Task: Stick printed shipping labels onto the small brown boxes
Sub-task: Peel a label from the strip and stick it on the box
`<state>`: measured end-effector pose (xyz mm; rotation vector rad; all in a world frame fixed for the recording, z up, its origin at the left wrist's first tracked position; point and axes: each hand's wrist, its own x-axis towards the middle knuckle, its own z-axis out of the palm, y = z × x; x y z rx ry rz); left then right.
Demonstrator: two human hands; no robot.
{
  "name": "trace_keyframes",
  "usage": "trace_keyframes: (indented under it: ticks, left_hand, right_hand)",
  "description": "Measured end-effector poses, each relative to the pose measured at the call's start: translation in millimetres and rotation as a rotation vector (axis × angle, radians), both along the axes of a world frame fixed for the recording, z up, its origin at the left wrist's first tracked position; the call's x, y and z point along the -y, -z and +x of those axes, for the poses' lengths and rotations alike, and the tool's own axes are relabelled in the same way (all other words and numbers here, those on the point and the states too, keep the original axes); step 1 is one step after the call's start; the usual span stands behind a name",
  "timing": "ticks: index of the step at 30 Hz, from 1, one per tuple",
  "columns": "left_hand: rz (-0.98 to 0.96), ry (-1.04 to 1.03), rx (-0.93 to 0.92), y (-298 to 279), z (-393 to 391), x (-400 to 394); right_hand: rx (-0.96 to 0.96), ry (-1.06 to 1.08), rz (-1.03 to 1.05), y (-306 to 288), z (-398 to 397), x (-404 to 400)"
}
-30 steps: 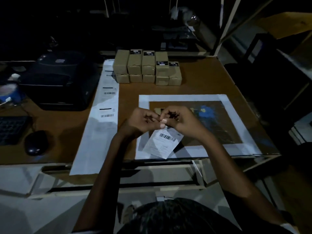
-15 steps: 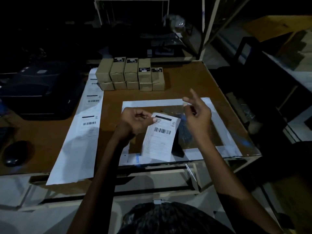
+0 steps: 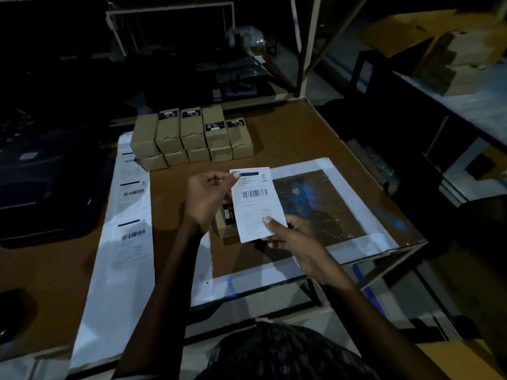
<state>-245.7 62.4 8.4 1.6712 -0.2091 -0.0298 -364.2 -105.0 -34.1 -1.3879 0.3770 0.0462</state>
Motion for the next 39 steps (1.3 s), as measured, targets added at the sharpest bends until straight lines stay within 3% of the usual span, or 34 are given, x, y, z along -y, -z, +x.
trace_keyframes:
  ticks: [8, 10, 13, 16, 21, 31, 35, 39]
  left_hand:
    - [0.293, -0.011, 0.152, 2.3, 40.8, 13.5]
    - [0.242, 0.07, 0.082, 5.4, 52.1, 15.8]
    - [0.118, 0.297, -0.165, -0.1, 60.4, 16.2]
    - [0.097, 0.458, -0.154, -6.8, 62.9, 18.9]
    - [0.159, 0.474, -0.119, -13.7, 78.0, 25.4]
    - [0.528, 0.473, 0.221, -16.1, 92.4, 45.9]
    - [0.603, 0.411, 0.144, 6.9, 92.6, 51.3]
    - [0.555, 0.37, -0.007, 31.2, 95.5, 50.5]
  right_hand:
    - [0.035, 0.147, -0.061, -15.4, 14.7, -19.6]
    - [0.051, 0.217, -0.085, -13.7, 13.0, -20.2]
    - [0.07, 0.298, -0.108, -10.3, 8.4, -20.0]
    - [0.086, 0.307, -0.145, -8.0, 8.2, -17.4]
    - [0.077, 0.308, -0.188, -3.8, 16.2, 0.1]
    - [-0.209, 0.256, 0.13, 11.1, 23.4, -9.7]
    - [-0.256, 0.258, 0.226, 23.4, 21.0, -17.7]
    - [-0.253, 0.275, 0.294, 27.3, 19.0, -14.3]
